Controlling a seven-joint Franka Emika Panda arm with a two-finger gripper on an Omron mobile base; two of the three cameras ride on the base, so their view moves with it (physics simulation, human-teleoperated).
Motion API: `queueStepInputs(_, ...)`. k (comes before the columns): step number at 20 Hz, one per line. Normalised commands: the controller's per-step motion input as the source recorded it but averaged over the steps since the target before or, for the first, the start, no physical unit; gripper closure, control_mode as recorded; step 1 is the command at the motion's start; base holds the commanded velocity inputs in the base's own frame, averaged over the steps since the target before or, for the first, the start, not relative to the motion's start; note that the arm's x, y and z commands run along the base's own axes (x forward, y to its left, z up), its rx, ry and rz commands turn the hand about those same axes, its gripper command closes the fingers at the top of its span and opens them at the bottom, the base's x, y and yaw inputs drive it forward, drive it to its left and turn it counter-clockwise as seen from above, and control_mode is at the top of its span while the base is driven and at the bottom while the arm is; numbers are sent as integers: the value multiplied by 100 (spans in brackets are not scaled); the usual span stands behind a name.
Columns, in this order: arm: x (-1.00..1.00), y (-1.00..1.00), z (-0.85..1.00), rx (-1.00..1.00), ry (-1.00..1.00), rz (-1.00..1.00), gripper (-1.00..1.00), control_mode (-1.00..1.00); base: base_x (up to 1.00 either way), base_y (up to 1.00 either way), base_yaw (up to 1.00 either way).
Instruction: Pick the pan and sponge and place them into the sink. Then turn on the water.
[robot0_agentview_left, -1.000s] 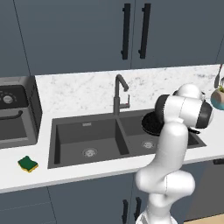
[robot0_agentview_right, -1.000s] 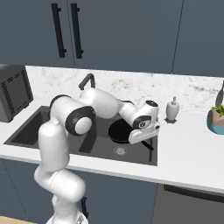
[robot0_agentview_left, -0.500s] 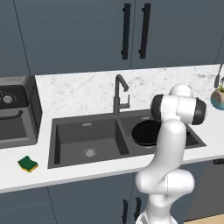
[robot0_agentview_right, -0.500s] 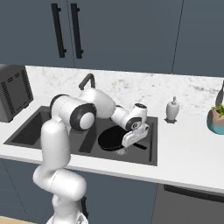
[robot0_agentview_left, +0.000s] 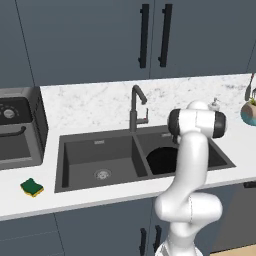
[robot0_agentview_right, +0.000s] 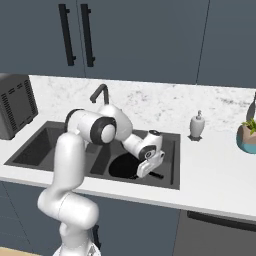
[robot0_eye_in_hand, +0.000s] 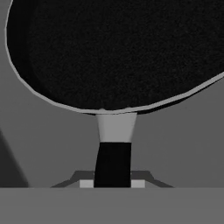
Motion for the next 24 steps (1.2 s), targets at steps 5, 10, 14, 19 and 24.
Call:
queueStepInputs(5,14,0,-49,0,-1,3,100,-100,0,0,0)
queueStepInputs(10,19,0,-41,0,-1,0,100,-100,0,0,0)
queueStepInputs(14,12,0,-18,0,0,0,100,-100,0,0,0)
queueStepInputs(19,0,0,9,-1,0,0,-100,-100,0,0,0)
queueStepInputs(24,0,16,73,-1,0,-8,-100,-100,0,0,0)
